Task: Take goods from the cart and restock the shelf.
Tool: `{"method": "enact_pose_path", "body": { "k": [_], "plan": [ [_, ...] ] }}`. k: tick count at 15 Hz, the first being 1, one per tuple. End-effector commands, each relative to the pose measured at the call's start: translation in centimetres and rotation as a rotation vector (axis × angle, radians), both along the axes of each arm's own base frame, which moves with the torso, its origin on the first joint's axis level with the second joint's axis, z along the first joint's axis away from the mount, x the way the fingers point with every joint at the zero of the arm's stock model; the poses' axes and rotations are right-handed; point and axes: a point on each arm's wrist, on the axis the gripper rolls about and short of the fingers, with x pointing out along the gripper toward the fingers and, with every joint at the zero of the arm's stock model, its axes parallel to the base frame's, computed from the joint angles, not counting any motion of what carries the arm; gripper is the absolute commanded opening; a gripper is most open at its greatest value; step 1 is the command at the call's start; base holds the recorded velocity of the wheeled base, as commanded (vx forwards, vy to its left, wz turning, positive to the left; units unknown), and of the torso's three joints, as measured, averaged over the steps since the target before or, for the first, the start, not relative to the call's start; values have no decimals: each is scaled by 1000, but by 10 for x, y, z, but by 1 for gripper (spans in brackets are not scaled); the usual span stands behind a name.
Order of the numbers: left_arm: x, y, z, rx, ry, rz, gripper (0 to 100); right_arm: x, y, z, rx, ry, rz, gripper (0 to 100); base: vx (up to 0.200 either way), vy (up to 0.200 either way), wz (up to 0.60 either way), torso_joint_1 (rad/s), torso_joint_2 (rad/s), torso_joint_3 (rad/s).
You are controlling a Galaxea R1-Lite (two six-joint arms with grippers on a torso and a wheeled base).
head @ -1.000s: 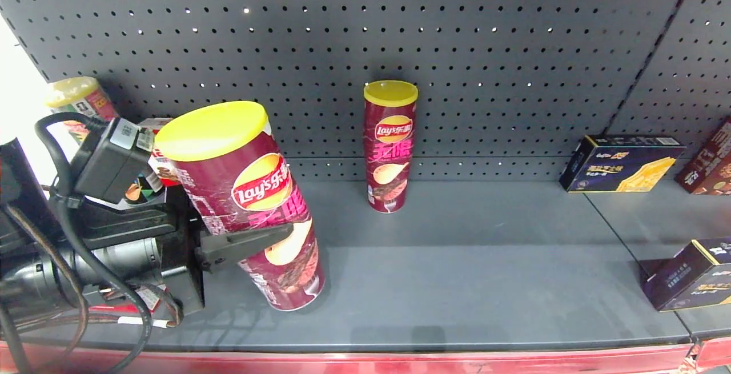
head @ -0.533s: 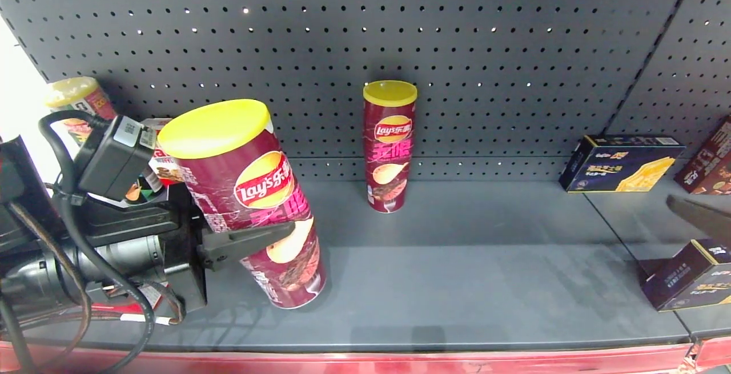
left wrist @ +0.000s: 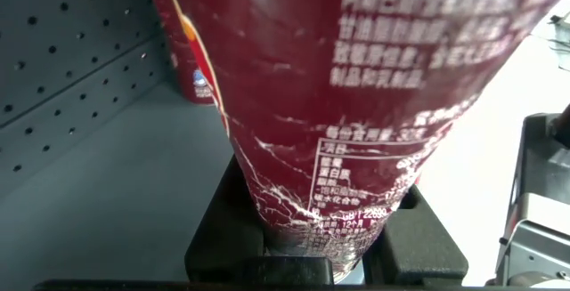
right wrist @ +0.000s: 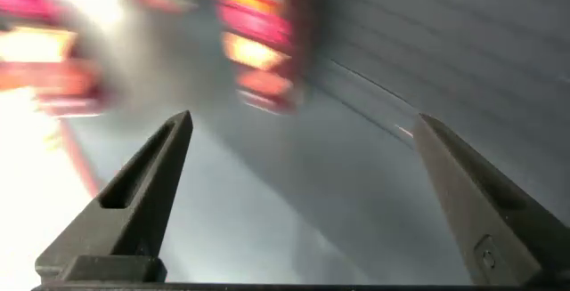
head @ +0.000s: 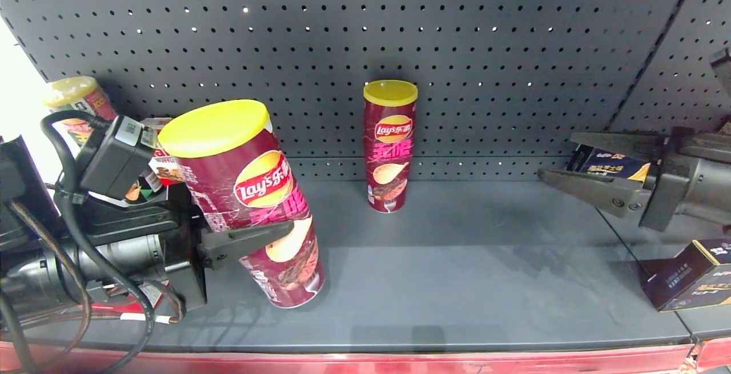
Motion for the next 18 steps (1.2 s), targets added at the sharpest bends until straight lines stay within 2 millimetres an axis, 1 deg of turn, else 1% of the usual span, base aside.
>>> {"method": "enact_pose_path", "body": {
  "k": [1,2,3,4,5,6,11,12,16,17,18],
  "plan": [
    [0,1,-2,2,7,7,0,27,9,2,3,16,138,100,0,0,0,0,0,0],
    [0,0,-3,5,13,16,0,43,4,2,-7,-10,264,100,0,0,0,0,0,0],
    [0,1,-3,6,14,24,0,62,3,-4,-37,-57,312,100,0,0,0,0,0,0],
    [1,0,-3,6,14,25,0,69,2,-6,-46,-79,316,100,0,0,0,0,0,0],
    [5,-1,-5,10,24,28,0,94,2,-12,-62,-143,324,100,0,0,0,0,0,0],
    [5,0,-5,10,24,31,0,102,5,-15,-61,-145,336,100,0,0,0,0,0,0],
    [6,-1,-5,10,24,39,0,117,30,-27,-62,-119,411,100,0,0,0,0,0,0],
    [6,0,-5,10,22,39,0,120,33,-28,-61,-116,415,100,0,0,0,0,0,0],
    [5,-1,-7,12,30,38,0,139,41,-39,-64,-95,420,100,0,0,0,0,0,0],
    [5,-1,-7,12,30,38,0,140,43,-40,-63,-92,426,100,0,0,0,0,0,0],
    [5,0,-8,13,31,38,0,144,48,-46,-65,-79,434,100,0,0,0,0,0,0]
  ]
}}
